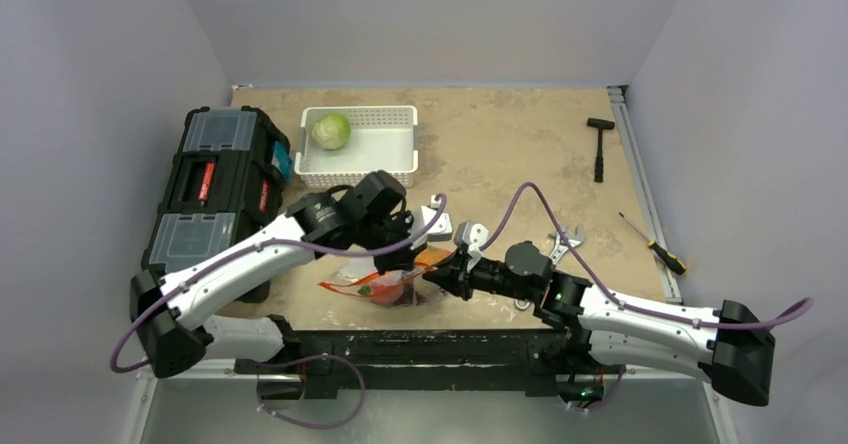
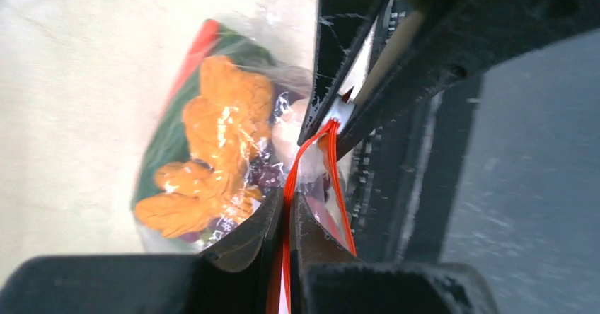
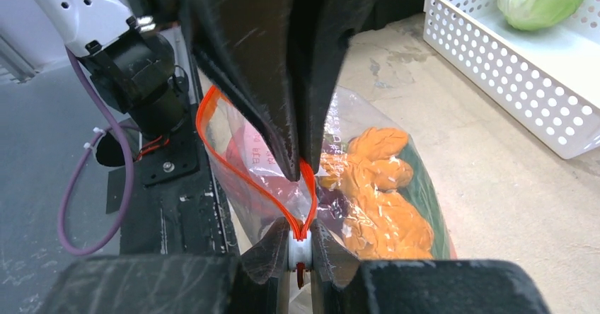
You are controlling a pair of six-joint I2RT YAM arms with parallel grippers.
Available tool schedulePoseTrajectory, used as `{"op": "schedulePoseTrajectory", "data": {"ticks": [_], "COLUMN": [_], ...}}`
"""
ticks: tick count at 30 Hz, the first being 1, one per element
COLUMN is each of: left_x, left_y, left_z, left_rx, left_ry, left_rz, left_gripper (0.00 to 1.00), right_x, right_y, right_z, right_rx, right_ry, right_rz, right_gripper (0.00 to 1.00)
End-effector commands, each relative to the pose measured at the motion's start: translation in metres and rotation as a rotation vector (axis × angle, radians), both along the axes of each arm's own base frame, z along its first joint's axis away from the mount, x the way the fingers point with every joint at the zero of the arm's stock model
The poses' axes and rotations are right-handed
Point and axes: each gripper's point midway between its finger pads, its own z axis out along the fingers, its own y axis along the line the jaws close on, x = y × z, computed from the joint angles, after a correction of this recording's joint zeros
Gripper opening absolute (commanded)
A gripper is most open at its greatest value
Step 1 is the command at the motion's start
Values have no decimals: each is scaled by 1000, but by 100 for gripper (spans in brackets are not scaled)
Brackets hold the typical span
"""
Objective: Place the food in the zip-top bag and seal the zipper
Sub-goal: Adjust the zipper food storage bag at the center of the board.
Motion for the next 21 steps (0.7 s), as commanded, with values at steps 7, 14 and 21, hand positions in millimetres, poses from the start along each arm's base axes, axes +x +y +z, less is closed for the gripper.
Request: {"op": "schedulePoseTrajectory", "data": {"ticks": [7, 14, 21], "left_x": [54, -23, -27], "left_y": [11, -2, 7], "left_z": [54, 40, 35], "left_rx": [-315, -273, -240], "left_ry": [-674, -351, -378], "left_rz": [332, -36, -91], "left_gripper": [0, 31, 56], "right_x": [7, 10, 9], "right_y": [7, 3, 0], "right_z": [62, 62, 63], "right_rx": [197, 181, 163], "right_ry": [-21, -25, -25], "right_rz": [-37, -58, -60], "right_gripper": [0, 0, 0]}}
